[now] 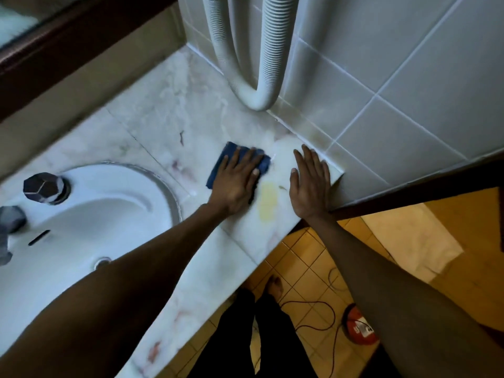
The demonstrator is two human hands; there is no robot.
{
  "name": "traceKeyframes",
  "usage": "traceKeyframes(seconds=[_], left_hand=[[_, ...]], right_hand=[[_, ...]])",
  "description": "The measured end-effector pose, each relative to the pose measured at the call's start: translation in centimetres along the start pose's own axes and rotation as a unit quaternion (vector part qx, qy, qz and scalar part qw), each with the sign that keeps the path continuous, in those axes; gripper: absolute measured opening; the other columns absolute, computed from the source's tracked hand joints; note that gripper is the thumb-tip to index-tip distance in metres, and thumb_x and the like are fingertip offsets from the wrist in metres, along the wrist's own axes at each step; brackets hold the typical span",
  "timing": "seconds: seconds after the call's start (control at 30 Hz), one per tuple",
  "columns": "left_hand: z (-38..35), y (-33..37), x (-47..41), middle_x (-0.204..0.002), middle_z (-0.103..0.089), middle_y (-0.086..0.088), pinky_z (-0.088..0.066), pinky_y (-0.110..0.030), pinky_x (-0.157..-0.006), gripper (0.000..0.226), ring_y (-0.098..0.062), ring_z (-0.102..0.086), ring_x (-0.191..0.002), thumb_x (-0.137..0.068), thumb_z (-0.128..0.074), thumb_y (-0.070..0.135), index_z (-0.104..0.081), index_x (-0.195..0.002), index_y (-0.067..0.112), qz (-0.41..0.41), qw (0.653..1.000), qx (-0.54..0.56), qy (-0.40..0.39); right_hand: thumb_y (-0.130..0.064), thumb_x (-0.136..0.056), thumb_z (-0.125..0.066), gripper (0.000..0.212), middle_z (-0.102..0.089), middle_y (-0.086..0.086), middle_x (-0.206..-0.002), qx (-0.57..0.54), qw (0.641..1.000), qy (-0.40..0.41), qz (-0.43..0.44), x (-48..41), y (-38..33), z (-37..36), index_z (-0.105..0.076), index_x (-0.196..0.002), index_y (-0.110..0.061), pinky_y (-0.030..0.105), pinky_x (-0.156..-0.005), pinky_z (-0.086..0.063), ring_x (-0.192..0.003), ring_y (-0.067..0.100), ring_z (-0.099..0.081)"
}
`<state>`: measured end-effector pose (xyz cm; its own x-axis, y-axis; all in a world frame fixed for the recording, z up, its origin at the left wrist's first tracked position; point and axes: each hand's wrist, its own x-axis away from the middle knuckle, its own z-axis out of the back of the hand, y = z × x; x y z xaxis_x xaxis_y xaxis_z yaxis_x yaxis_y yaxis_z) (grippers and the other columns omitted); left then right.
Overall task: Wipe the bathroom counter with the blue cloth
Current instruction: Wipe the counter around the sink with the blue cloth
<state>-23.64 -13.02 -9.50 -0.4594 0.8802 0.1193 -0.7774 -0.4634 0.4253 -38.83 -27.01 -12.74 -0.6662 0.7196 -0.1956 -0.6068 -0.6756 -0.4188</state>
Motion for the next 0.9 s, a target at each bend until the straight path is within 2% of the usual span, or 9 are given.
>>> traceKeyframes(seconds=[0.13,0.2,0.4,0.53,0.6,0.67,0.8,0.83,0.9], left_hand=[[-0.9,-0.3,7.9,-0.169,-0.011,0.008,-0.003,-0.039,-0.126,0.056,-0.019,0.000,-0.157,-0.108,-0.029,0.041,-0.014,-0.161,0.030,-0.142,0.985,-0.086,-0.051],[-0.2,-2.3,10.1,-0.169,-0.005,0.010,-0.001,-0.038,-0.126,0.058,-0.018,0.004,-0.157,-0.107,-0.030,0.042,-0.009,-0.161,0.033,-0.156,0.979,-0.116,-0.065],[-1.8,1.7,4.4,-0.169,-0.009,0.004,-0.008,-0.050,-0.125,0.056,-0.025,0.000,-0.157,-0.107,-0.023,0.045,-0.011,-0.160,0.034,0.090,0.991,-0.094,0.034],[-3.3,3.4,9.9,-0.169,-0.005,0.005,-0.004,-0.046,-0.126,0.058,-0.022,0.005,-0.157,-0.107,-0.024,0.046,-0.008,-0.161,0.032,-0.066,0.988,-0.133,-0.027],[-2.5,1.7,12.1,-0.169,-0.007,0.006,-0.004,-0.044,-0.126,0.058,-0.020,0.003,-0.157,-0.106,-0.026,0.046,-0.010,-0.161,0.032,-0.093,0.986,-0.133,-0.032],[-2.2,0.5,11.2,-0.169,-0.010,0.005,-0.008,-0.046,-0.126,0.059,-0.021,0.000,-0.157,-0.105,-0.025,0.047,-0.011,-0.161,0.033,-0.037,0.990,-0.137,-0.015],[-3.3,4.2,5.6,-0.170,-0.001,0.003,0.000,-0.048,-0.126,0.059,-0.023,0.006,-0.156,-0.106,-0.019,0.047,-0.005,-0.161,0.031,0.212,0.974,-0.044,0.072],[-3.7,5.6,5.2,-0.170,0.001,0.003,0.003,-0.048,-0.126,0.059,-0.024,0.008,-0.156,-0.106,-0.018,0.047,-0.003,-0.161,0.030,0.228,0.970,-0.032,0.077],[-4.6,6.7,7.5,-0.170,0.001,0.003,0.001,-0.047,-0.126,0.059,-0.024,0.009,-0.156,-0.107,-0.019,0.046,-0.003,-0.161,0.029,0.150,0.986,-0.056,0.043]], right_hand=[[-0.030,-0.105,-0.028,0.049,-0.037,0.005,-0.159,-0.007,1.000,0.000,-0.006,0.0,0.1,0.0,-0.044,-0.148,-0.014,0.042,-0.121,-0.019,-0.149,0.021,-0.030],[-0.031,-0.105,-0.027,0.050,-0.035,0.006,-0.160,-0.012,1.000,-0.006,-0.004,0.2,0.1,-0.1,-0.043,-0.149,-0.013,0.043,-0.122,-0.019,-0.150,0.022,-0.028],[-0.031,-0.104,-0.029,0.050,-0.033,0.005,-0.161,-0.008,1.000,-0.021,-0.007,0.1,0.4,-0.4,-0.041,-0.150,-0.015,0.043,-0.123,-0.017,-0.150,0.022,-0.026],[-0.030,-0.104,-0.035,0.049,-0.033,0.005,-0.161,0.007,1.000,-0.021,-0.006,0.0,0.4,-0.2,-0.040,-0.151,-0.016,0.044,-0.122,-0.019,-0.150,0.021,-0.026],[-0.032,-0.104,-0.035,0.050,-0.030,0.004,-0.162,0.022,0.999,-0.026,0.000,0.1,0.4,-0.2,-0.038,-0.152,-0.016,0.044,-0.123,-0.018,-0.151,0.021,-0.024],[-0.033,-0.105,-0.034,0.051,-0.028,0.004,-0.163,0.032,0.999,-0.029,0.004,0.2,0.4,-0.1,-0.035,-0.153,-0.016,0.045,-0.123,-0.018,-0.152,0.021,-0.022],[-0.034,-0.106,-0.028,0.053,-0.022,0.004,-0.165,0.046,0.998,-0.051,0.012,0.2,0.6,0.0,-0.029,-0.156,-0.016,0.045,-0.124,-0.015,-0.153,0.021,-0.017],[-0.034,-0.106,-0.027,0.053,-0.021,0.004,-0.165,0.050,0.997,-0.054,0.015,0.2,0.6,0.1,-0.027,-0.156,-0.016,0.045,-0.124,-0.015,-0.153,0.021,-0.016],[-0.035,-0.106,-0.026,0.054,-0.020,0.005,-0.165,0.057,0.997,-0.058,0.018,0.3,0.6,0.2,-0.026,-0.157,-0.016,0.044,-0.124,-0.013,-0.154,0.020,-0.015]])
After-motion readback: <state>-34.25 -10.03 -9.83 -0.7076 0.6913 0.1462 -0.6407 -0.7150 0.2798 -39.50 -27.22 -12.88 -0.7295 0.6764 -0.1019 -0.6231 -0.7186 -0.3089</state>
